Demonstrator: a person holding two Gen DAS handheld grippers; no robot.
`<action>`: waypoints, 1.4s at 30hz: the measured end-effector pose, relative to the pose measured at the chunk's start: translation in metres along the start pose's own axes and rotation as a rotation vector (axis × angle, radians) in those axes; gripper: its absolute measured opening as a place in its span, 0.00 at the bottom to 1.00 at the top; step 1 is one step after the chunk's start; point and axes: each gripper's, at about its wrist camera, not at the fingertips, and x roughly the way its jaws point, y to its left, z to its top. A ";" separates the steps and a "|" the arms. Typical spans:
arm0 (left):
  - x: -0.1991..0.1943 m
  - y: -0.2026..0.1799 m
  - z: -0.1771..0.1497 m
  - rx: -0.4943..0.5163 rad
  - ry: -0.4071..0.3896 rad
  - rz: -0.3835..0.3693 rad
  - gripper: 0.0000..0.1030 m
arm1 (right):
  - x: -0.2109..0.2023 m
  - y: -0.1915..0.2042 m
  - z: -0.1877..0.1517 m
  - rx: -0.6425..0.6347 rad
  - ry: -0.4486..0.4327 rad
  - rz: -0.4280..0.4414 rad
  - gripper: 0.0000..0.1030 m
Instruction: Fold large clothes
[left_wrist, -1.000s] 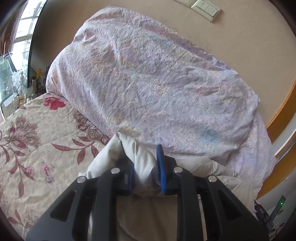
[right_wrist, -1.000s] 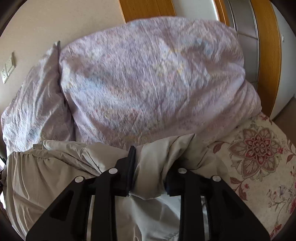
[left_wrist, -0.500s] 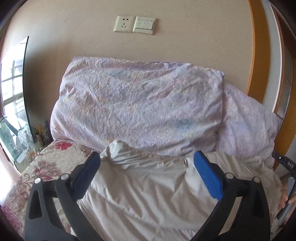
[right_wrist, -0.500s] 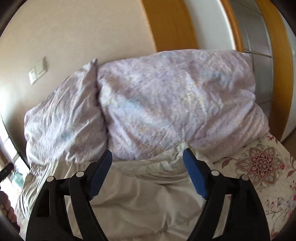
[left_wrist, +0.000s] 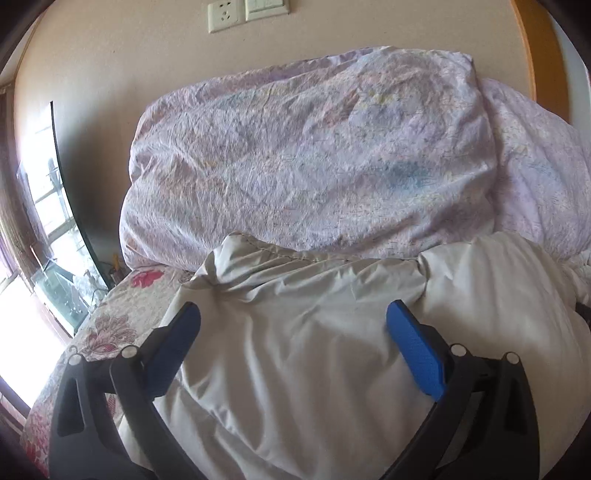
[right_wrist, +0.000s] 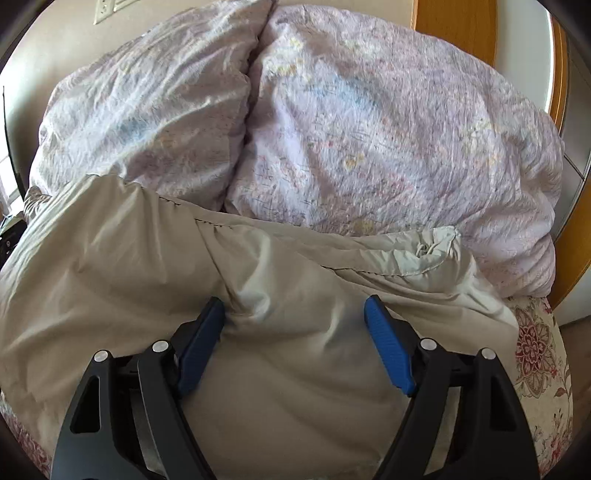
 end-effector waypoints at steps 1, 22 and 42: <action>0.006 0.002 0.002 -0.016 0.011 0.010 0.98 | 0.006 -0.003 0.001 0.018 0.006 -0.006 0.77; 0.097 -0.009 -0.004 -0.046 0.220 0.035 0.98 | 0.089 -0.008 -0.001 0.121 0.108 -0.033 0.89; 0.062 0.018 0.027 0.004 0.137 0.151 0.98 | 0.055 -0.079 0.019 0.188 -0.003 -0.181 0.90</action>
